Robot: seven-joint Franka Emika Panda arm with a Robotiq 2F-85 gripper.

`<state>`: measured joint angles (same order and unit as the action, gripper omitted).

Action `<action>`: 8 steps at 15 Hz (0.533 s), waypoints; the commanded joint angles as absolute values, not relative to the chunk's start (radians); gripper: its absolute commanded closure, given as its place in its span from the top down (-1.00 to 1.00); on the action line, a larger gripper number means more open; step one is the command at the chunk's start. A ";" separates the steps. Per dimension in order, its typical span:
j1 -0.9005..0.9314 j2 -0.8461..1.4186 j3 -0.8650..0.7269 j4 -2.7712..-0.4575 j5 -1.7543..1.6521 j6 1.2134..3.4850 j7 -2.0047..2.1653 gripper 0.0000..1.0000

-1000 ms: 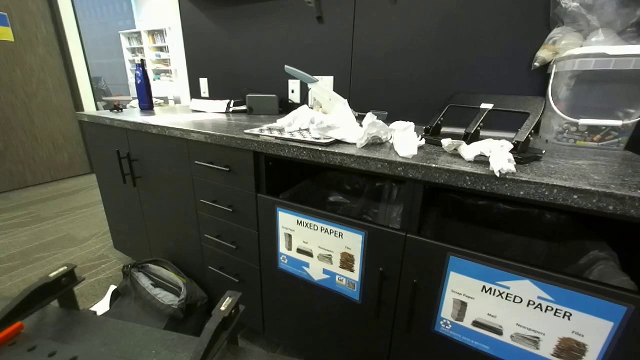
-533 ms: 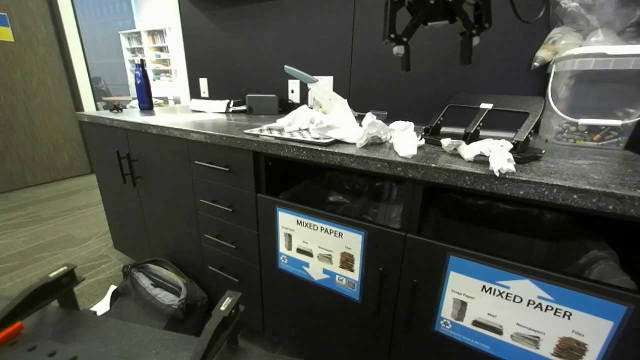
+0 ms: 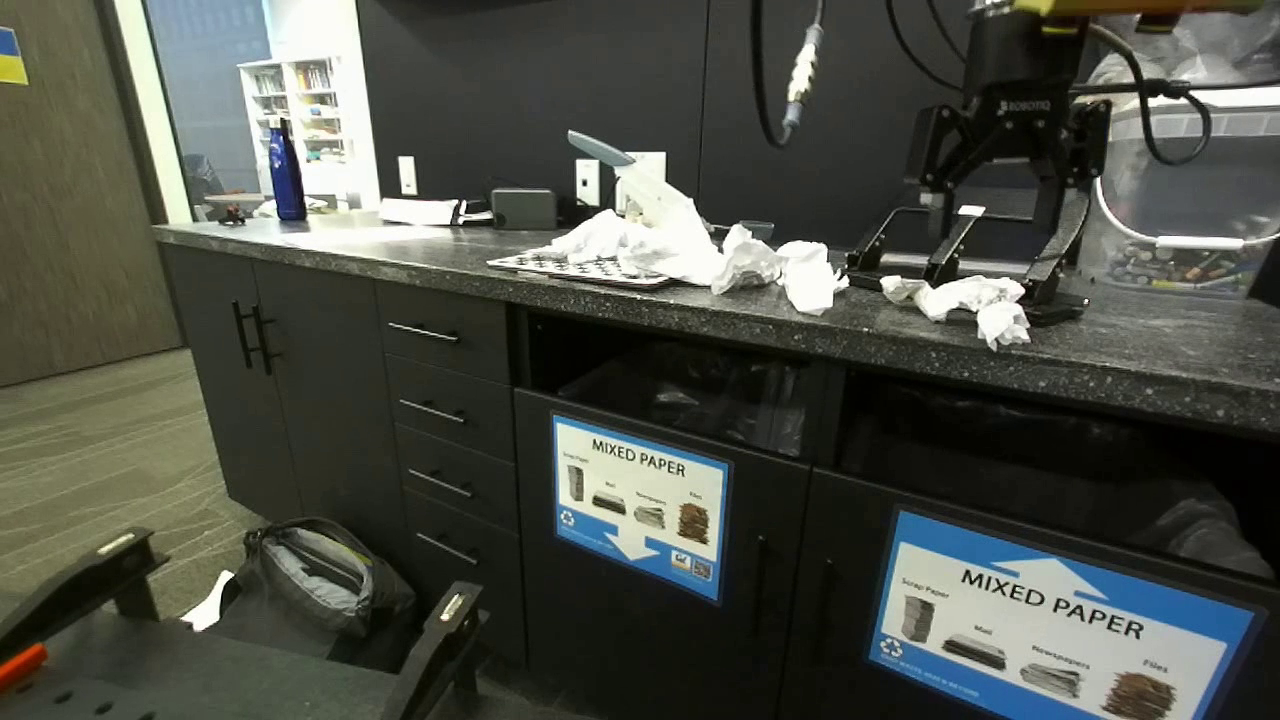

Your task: Put the white pieces of paper in the left bin

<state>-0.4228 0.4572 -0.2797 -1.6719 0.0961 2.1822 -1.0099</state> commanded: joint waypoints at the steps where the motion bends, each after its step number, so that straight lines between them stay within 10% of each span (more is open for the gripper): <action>1: -0.500 0.631 -0.216 -1.442 0.116 2.120 -1.010 1.00; 8: -0.556 0.781 -0.170 -1.264 0.094 2.109 -0.984 1.00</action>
<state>-0.5231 0.7150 -0.1957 -1.3846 0.0967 2.1578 -0.9972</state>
